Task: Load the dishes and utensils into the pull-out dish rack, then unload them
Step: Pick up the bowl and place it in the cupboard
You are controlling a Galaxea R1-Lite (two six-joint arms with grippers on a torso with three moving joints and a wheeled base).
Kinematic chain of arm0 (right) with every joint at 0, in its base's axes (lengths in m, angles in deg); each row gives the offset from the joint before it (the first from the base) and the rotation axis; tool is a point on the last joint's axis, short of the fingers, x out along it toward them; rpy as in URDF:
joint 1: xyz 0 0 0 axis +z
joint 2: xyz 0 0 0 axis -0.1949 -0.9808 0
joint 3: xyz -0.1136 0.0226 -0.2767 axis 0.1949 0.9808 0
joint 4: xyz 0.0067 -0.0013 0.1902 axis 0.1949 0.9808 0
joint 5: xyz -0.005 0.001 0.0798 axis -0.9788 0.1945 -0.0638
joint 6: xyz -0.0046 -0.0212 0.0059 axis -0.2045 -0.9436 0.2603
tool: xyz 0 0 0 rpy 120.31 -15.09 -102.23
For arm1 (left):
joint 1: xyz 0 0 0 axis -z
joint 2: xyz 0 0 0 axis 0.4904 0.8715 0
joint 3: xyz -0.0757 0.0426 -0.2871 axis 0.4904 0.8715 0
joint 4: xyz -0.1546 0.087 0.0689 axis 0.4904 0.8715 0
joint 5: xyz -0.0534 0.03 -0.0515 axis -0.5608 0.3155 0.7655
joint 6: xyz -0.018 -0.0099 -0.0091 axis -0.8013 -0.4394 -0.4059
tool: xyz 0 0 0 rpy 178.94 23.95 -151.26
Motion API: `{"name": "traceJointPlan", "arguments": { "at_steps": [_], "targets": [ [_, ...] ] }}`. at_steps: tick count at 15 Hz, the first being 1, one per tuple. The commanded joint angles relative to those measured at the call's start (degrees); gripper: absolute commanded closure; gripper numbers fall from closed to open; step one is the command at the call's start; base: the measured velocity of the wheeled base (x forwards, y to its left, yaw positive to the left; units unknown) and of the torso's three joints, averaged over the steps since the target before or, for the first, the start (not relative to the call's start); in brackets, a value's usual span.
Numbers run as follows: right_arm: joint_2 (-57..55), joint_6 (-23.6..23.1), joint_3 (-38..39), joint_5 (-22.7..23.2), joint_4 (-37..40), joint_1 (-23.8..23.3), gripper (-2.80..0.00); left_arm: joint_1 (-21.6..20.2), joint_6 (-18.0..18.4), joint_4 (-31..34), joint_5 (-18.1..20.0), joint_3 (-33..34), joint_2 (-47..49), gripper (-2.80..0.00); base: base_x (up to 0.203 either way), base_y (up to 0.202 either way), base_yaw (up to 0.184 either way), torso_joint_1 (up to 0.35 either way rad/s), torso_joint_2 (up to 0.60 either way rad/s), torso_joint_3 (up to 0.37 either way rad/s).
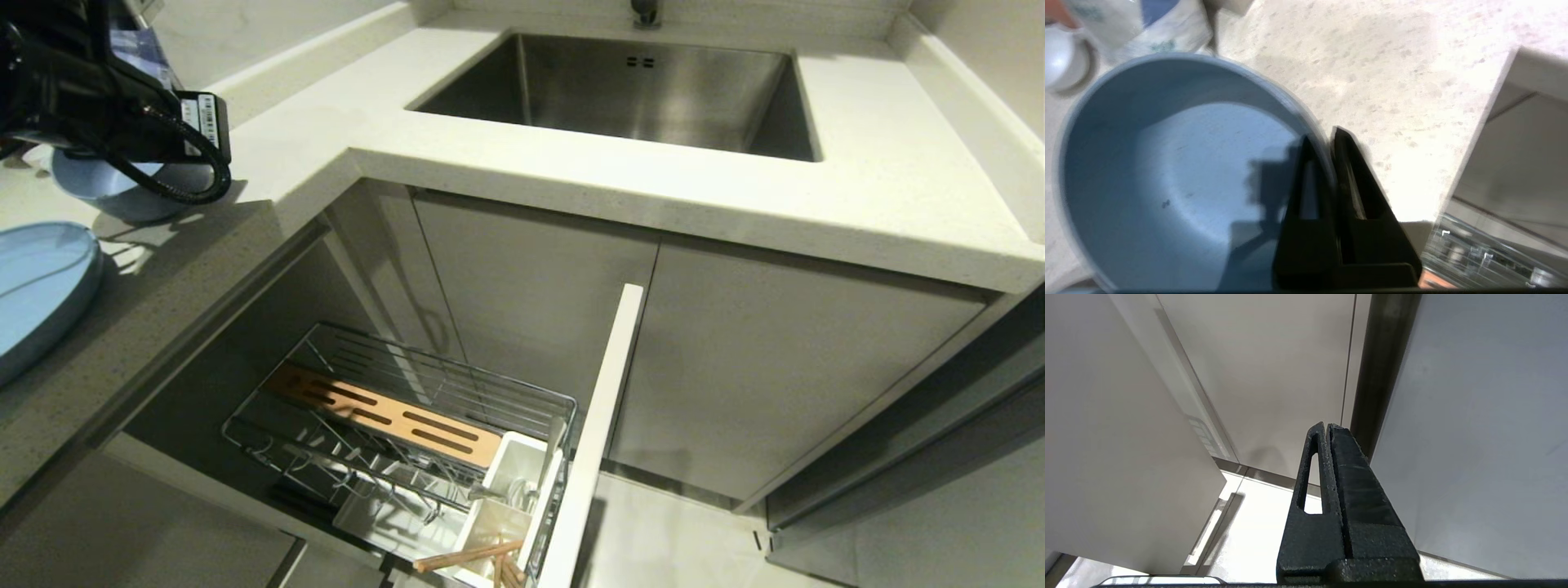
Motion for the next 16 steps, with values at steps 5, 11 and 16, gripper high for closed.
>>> {"name": "traceJointPlan", "arguments": {
  "at_steps": [5, 11, 16],
  "targets": [
    [0.0, 0.0, 1.5, 0.0, 0.0, 0.0, 0.00, 1.6, 4.4, -4.6, -2.4, 0.1, -7.7, 0.00, 0.000, 0.000, 0.000, 0.000, 0.00, 0.000],
    [0.0, 0.0, 1.5, 0.0, 0.0, 0.0, 0.00, 14.5, 5.4, -9.1, -7.4, 2.1, -20.1, 0.00, 0.000, 0.000, 0.000, 0.000, 0.00, 0.000],
    [0.0, 0.0, 1.5, 0.0, 0.0, 0.0, 0.00, 24.8, -18.2, -17.0, -7.9, 11.1, -24.0, 0.00, 0.000, 0.000, 0.000, 0.000, 0.00, 0.000]
  ]
}}
